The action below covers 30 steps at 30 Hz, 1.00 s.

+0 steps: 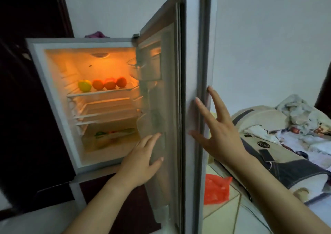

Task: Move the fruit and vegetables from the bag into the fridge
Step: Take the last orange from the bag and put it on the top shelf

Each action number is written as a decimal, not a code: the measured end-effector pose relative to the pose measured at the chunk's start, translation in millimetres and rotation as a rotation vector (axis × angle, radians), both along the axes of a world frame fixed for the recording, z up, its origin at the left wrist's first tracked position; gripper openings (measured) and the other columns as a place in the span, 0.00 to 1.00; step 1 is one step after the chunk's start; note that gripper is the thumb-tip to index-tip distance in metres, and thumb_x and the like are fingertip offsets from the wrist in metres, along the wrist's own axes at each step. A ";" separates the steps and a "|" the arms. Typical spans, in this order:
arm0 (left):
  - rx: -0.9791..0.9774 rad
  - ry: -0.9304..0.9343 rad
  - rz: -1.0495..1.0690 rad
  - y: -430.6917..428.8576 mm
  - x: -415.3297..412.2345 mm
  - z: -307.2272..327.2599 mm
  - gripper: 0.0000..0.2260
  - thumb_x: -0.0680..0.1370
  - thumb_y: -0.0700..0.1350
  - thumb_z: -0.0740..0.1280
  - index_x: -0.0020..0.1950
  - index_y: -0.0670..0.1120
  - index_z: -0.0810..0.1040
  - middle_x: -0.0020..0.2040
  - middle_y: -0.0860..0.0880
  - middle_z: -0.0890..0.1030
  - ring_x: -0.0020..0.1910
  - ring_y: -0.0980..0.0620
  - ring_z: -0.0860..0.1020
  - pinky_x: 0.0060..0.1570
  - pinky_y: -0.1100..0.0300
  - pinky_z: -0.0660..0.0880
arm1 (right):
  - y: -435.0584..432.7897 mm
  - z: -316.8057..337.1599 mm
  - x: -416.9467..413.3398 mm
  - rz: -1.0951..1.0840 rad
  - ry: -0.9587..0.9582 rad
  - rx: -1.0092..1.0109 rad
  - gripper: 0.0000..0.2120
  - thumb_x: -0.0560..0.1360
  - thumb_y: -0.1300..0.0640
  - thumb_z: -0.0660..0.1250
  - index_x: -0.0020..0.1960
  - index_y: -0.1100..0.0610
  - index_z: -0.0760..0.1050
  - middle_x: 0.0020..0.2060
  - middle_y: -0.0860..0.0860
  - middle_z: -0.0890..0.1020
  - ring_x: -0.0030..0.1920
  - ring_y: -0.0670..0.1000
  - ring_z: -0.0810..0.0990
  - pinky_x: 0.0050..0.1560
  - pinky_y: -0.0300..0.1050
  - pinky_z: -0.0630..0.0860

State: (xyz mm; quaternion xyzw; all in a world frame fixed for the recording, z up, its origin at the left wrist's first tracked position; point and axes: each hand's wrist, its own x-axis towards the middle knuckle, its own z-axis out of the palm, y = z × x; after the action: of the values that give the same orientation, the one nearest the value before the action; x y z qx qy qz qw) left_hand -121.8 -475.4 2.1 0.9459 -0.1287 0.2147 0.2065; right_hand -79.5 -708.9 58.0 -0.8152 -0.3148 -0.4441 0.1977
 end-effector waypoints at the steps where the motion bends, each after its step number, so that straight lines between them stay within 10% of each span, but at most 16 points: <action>1: -0.013 0.007 0.004 6.0 -2.7 0.1 0.30 0.76 0.55 0.63 0.74 0.59 0.52 0.73 0.58 0.59 0.70 0.58 0.60 0.66 0.60 0.63 | 7.8 -3.5 1.1 0.033 -0.014 0.008 0.35 0.70 0.48 0.68 0.73 0.55 0.60 0.75 0.55 0.48 0.75 0.54 0.52 0.67 0.50 0.68; 5: -0.067 0.012 0.044 33.1 -14.0 0.4 0.28 0.77 0.55 0.63 0.73 0.58 0.54 0.71 0.61 0.60 0.69 0.61 0.62 0.64 0.63 0.63 | 43.7 -12.7 -1.7 0.144 -0.077 -0.002 0.32 0.72 0.52 0.69 0.72 0.55 0.61 0.75 0.58 0.49 0.75 0.55 0.51 0.72 0.36 0.52; 9: -0.119 0.067 0.102 74.1 -28.6 3.1 0.26 0.77 0.54 0.64 0.71 0.62 0.56 0.71 0.63 0.60 0.69 0.64 0.60 0.65 0.64 0.61 | 82.2 -11.5 -10.7 0.309 -0.090 -0.040 0.33 0.73 0.55 0.69 0.73 0.56 0.58 0.75 0.59 0.50 0.75 0.56 0.53 0.68 0.47 0.68; 18: -0.255 -0.064 0.192 146.1 -65.8 56.9 0.24 0.76 0.58 0.59 0.70 0.63 0.56 0.66 0.74 0.54 0.65 0.78 0.54 0.61 0.77 0.58 | 180.7 -3.7 -15.4 0.512 0.013 0.038 0.35 0.76 0.42 0.60 0.76 0.54 0.48 0.76 0.52 0.47 0.75 0.46 0.51 0.58 0.34 0.70; 23: -0.447 -0.247 0.114 173.1 -62.3 96.3 0.29 0.75 0.59 0.63 0.73 0.62 0.54 0.72 0.64 0.59 0.69 0.67 0.62 0.65 0.58 0.67 | 244.5 -7.2 -10.1 0.539 0.058 -0.029 0.36 0.76 0.42 0.61 0.76 0.56 0.51 0.76 0.52 0.48 0.76 0.49 0.51 0.70 0.29 0.51; 30: -0.528 -0.270 0.090 240.0 -45.9 108.0 0.32 0.73 0.58 0.64 0.73 0.66 0.51 0.73 0.63 0.58 0.70 0.62 0.63 0.66 0.49 0.70 | 317.2 -15.9 13.4 0.489 0.018 -0.057 0.38 0.74 0.38 0.62 0.76 0.53 0.52 0.76 0.51 0.48 0.75 0.51 0.53 0.71 0.46 0.60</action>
State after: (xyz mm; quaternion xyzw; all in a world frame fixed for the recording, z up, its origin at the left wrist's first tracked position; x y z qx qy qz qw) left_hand -167.7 -235.3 110.0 0.8269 -0.0528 0.3737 0.4169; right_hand -66.1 -391.7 42.1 -0.7240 -0.5133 -0.3669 0.2789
